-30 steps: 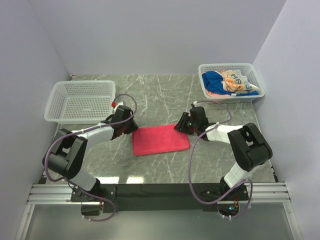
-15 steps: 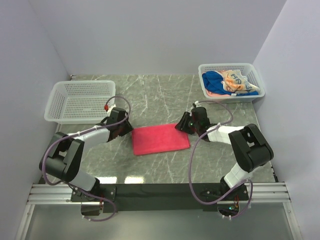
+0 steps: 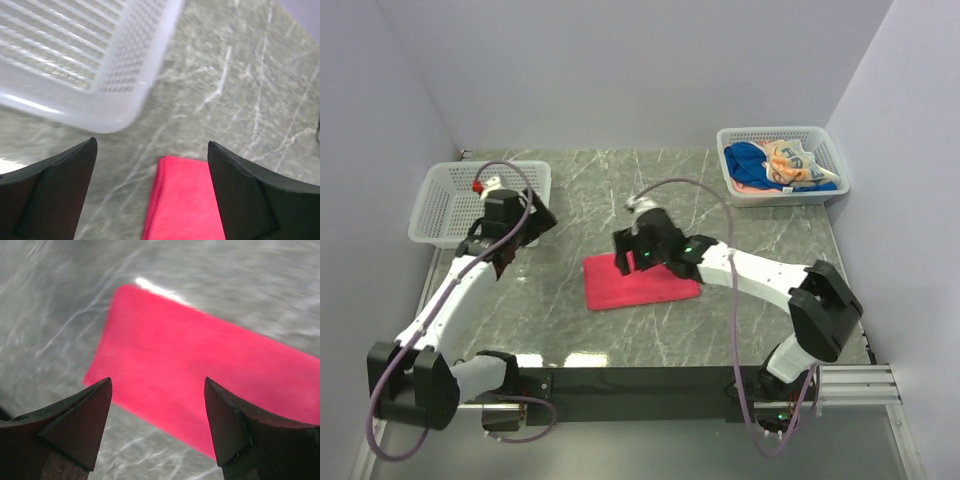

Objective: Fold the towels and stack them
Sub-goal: Neatly place the folded towel into the bin

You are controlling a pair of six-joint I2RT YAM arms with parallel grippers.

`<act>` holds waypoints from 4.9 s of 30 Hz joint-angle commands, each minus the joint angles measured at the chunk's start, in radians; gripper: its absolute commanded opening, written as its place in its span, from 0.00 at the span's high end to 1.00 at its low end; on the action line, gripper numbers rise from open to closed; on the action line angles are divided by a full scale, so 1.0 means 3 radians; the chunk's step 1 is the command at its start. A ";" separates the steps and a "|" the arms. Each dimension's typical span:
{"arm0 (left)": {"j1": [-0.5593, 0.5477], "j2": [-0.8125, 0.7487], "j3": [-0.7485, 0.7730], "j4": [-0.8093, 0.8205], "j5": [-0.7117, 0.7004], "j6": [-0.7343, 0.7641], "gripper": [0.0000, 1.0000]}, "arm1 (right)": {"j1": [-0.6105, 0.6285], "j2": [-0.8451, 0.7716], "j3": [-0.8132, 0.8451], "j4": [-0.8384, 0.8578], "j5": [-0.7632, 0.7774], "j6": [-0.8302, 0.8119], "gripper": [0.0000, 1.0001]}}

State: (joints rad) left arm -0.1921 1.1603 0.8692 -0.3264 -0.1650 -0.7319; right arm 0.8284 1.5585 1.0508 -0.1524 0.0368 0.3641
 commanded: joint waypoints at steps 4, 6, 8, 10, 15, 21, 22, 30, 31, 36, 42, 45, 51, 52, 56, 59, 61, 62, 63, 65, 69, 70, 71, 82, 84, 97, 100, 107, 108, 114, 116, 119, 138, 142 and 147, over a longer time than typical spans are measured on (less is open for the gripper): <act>0.0425 -0.0486 0.0033 -0.0599 0.0019 0.0552 0.00 | 0.0659 0.0648 0.0832 -0.0836 0.0312 -0.0600 0.19; 0.0527 -0.0620 -0.0150 -0.0579 0.0023 0.0629 0.01 | 0.0828 0.0898 0.0996 -0.0974 0.0353 -0.0631 0.21; 0.0553 -0.0789 -0.0289 -0.0477 0.0069 0.0645 0.01 | 0.0950 0.1108 0.1221 -0.1051 0.0388 -0.0641 0.24; 0.0569 -0.0881 -0.0458 -0.0421 0.0156 0.0645 0.00 | 0.1012 0.1242 0.1440 -0.1174 0.0450 -0.0646 0.26; 0.0569 -0.0902 -0.0479 -0.0421 0.0233 0.0691 0.01 | 0.1160 0.1605 0.1784 -0.1404 0.0562 -0.0682 0.29; 0.0569 -0.0932 -0.0479 -0.0421 0.0218 0.0696 0.01 | 0.1181 0.1861 0.1989 -0.1394 0.0639 -0.0661 0.33; 0.0569 -0.0953 -0.0484 -0.0416 0.0218 0.0691 0.01 | 0.1181 0.1927 0.2009 -0.1399 0.0695 -0.0661 0.34; 0.0569 -0.0984 -0.0499 -0.0405 0.0228 0.0696 0.01 | 0.1196 0.2188 0.2097 -0.1486 0.0787 -0.0687 0.40; 0.0569 -0.0989 -0.0494 -0.0400 0.0228 0.0696 0.01 | 0.1186 0.2229 0.2086 -0.1486 0.0803 -0.0687 0.43; 0.0569 -0.0968 -0.0520 -0.0375 0.0304 0.0701 0.01 | 0.1191 0.2275 0.1908 -0.1456 0.0885 -0.0677 0.69; 0.0569 -0.0770 -0.0555 -0.0298 0.0759 0.0579 0.00 | 0.1069 0.1745 0.1290 -0.0726 0.0548 -0.0677 1.00; 0.0569 -0.0657 -0.0601 -0.0211 0.1025 0.0410 0.01 | 0.0997 0.1397 0.0968 -0.0275 0.0348 -0.0641 1.00; 0.0564 -0.0437 -0.0801 0.0146 0.1617 -0.0014 0.01 | 0.0788 0.0916 0.0502 0.0384 -0.0071 -0.0483 1.00; 0.0564 -0.0401 -0.0877 0.0213 0.1705 -0.0076 0.01 | 0.0752 0.0865 0.0476 0.0421 -0.0102 -0.0467 1.00; 0.0334 -0.0176 -0.1046 0.0576 0.1895 -0.0321 0.01 | 0.0660 0.0767 0.0297 0.0681 -0.0265 -0.0391 1.00; 0.0115 0.0033 -0.1153 0.0842 0.1910 -0.0510 0.01 | 0.0619 0.0685 0.0179 0.0855 -0.0312 -0.0365 1.00; 0.0002 0.0177 -0.1210 0.1061 0.1859 -0.0669 0.01 | 0.0614 0.0685 0.0174 0.0881 -0.0337 -0.0375 1.00; -0.0105 0.0223 -0.1220 0.1164 0.1834 -0.0720 0.01 | 0.0624 0.0690 0.0164 0.0896 -0.0348 -0.0375 1.00; -0.0152 0.0319 -0.1240 0.1230 0.1813 -0.0832 0.01 | 0.0619 0.0705 0.0164 0.0907 -0.0363 -0.0370 1.00; -0.0249 0.0412 -0.1261 0.1449 0.1793 -0.0940 0.01 | 0.0619 0.0731 0.0153 0.0927 -0.0378 -0.0360 1.00; -0.0346 0.0636 -0.1292 0.1640 0.1645 -0.1190 0.01 | 0.0619 0.0752 0.0107 0.1004 -0.0394 -0.0324 1.00; -0.0372 0.0678 -0.1302 0.1665 0.1614 -0.1211 0.01 | 0.0614 0.0752 0.0092 0.1014 -0.0399 -0.0319 1.00; -0.0413 0.0719 -0.1307 0.1691 0.1598 -0.1232 0.01 | 0.0619 0.0762 0.0102 0.1019 -0.0394 -0.0314 1.00; -0.0449 0.1148 -0.1645 0.2396 0.1399 -0.1600 0.30 | 0.0614 0.0782 0.0026 0.1101 -0.0440 -0.0258 1.00; -0.0449 0.1144 -0.1660 0.2407 0.1373 -0.1580 0.47 | 0.0614 0.0777 0.0021 0.1096 -0.0430 -0.0258 1.00; -0.0454 0.0893 -0.1206 0.1549 0.1230 -0.0920 0.99 | 0.0619 0.0338 -0.0184 0.0933 -0.0271 -0.0268 0.25; -0.0454 0.0796 -0.0884 0.1099 0.1097 -0.0665 0.99 | 0.0608 0.0037 -0.0357 0.0779 -0.0149 -0.0298 0.16; -0.0449 0.0801 0.0052 0.0057 0.0765 -0.0112 0.99 | 0.0593 -0.0786 -0.0904 0.0376 0.0092 -0.0375 0.12; -0.0454 0.0826 0.0271 -0.0026 0.0739 -0.0016 0.99 | 0.0588 -0.0980 -0.0966 0.0350 0.0143 -0.0370 0.12; -0.0434 0.1368 0.1400 -0.0711 0.0449 0.0409 0.99 | 0.0568 -0.1589 -0.1329 0.0232 0.0307 -0.0416 0.12; -0.0378 0.1622 0.1698 -0.0854 0.0377 0.0542 0.99 | 0.0552 -0.1656 -0.1360 0.0125 0.0317 -0.0462 0.12; -0.0250 0.1909 0.2235 -0.1064 0.0371 0.0715 0.99 | 0.0542 -0.1733 -0.1355 -0.0003 0.0353 -0.0523 0.12; 0.0354 0.2641 0.4148 -0.2118 0.0044 0.1821 0.99 | 0.0501 -0.1350 -0.0992 -0.0438 0.0225 -0.0656 0.09; 0.0451 0.2754 0.4445 -0.2328 0.0069 0.2004 0.99 | 0.0496 -0.1166 -0.0854 -0.0504 0.0184 -0.0697 0.08; 0.0579 0.2769 0.4542 -0.2353 0.0054 0.2230 0.99 | 0.0501 -0.0992 -0.0731 -0.0555 0.0174 -0.0748 0.08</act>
State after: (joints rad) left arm -0.0498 1.9888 2.1754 -1.0054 -0.1326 -0.1444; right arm 0.9836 1.2484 0.7738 -0.3050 0.0898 0.1650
